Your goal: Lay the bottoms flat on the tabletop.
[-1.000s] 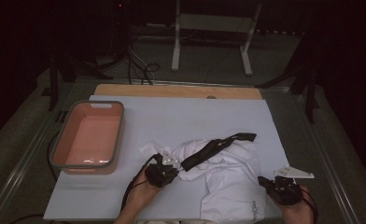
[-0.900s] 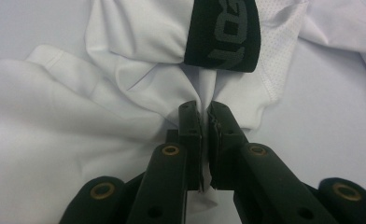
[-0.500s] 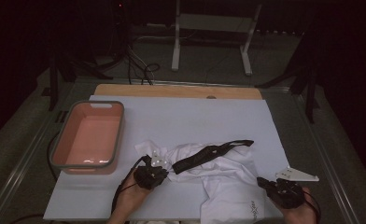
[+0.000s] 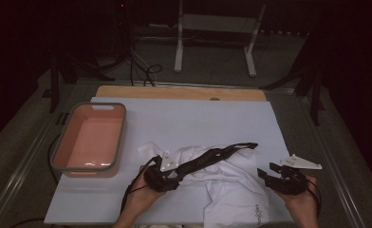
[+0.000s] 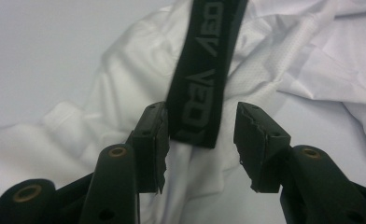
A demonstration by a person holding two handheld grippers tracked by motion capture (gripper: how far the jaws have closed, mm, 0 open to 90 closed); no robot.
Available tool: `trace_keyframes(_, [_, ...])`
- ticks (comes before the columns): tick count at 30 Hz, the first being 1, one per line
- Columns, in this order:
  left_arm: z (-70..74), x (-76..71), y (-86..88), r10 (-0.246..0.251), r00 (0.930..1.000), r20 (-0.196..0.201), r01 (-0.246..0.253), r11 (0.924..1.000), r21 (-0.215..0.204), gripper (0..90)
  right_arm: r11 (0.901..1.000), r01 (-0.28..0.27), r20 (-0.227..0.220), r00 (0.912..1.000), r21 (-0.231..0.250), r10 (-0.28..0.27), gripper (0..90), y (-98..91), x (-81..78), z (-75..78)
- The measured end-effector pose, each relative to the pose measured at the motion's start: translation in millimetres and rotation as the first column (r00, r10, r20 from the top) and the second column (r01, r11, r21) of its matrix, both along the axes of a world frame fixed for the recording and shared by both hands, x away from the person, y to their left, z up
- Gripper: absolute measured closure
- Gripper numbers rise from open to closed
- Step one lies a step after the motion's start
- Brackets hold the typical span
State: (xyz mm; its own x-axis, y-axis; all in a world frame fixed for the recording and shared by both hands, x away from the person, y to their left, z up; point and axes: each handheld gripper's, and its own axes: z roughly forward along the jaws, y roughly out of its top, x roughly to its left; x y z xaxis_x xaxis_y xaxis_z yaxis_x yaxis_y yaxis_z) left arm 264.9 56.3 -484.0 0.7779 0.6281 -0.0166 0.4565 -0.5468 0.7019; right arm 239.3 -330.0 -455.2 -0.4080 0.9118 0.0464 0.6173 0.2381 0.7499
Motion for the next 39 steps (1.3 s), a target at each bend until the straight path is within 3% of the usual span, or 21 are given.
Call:
trace_keyframes(7, [-16.2,10.6,-13.1,0.024,0.9994,0.023,-0.026,0.9953,0.093,50.9,1.0,0.004,-0.005,1.0,0.0,-0.004,42.6,2.3,10.5,-3.6])
trace_keyframes(11, [-15.5,19.3,-9.7,0.068,0.9976,0.007,-0.069,0.9955,0.066,59.4,1.0,0.005,-0.005,1.0,-0.001,-0.005,42.6,0.4,15.8,-4.8])
trace_keyframes(21, [-9.4,37.1,-3.7,0.151,0.9881,0.026,-0.152,0.9881,0.025,59.0,0.9996,0.017,0.003,0.9998,-0.023,-0.017,42.6,0.3,34.2,-7.0])
trace_keyframes(25, [-11.0,40.7,-1.2,0.176,0.9839,0.031,-0.177,0.9837,0.031,57.8,0.9991,0.011,0.0,0.9999,-0.042,-0.011,42.1,2.4,41.1,-11.7])
trace_keyframes(30, [-11.1,44.7,4.2,0.229,0.9726,0.041,-0.23,0.9727,0.031,54.3,0.9983,0.015,-0.01,0.9998,-0.056,-0.016,41.7,2.3,50.4,-17.9])
trace_keyframes(32, [-11.8,45.9,5.4,0.229,0.9724,0.044,-0.231,0.9718,0.046,54.9,0.9983,0.021,-0.013,0.9997,-0.055,-0.022,41.7,2.2,54.2,-19.8])
trace_keyframes(37, [-11.3,49.1,7.1,0.245,0.9677,0.059,-0.248,0.968,0.04,60.9,0.9975,0.025,-0.022,0.9994,-0.066,-0.026,41.7,2.3,61.5,-24.2])
trace_keyframes(39, [-9.6,50.2,6.8,0.226,0.9723,0.06,-0.228,0.9727,0.041,72.7,0.9973,0.024,-0.026,0.9993,-0.069,-0.026,41.9,2.2,63.7,-26.0])
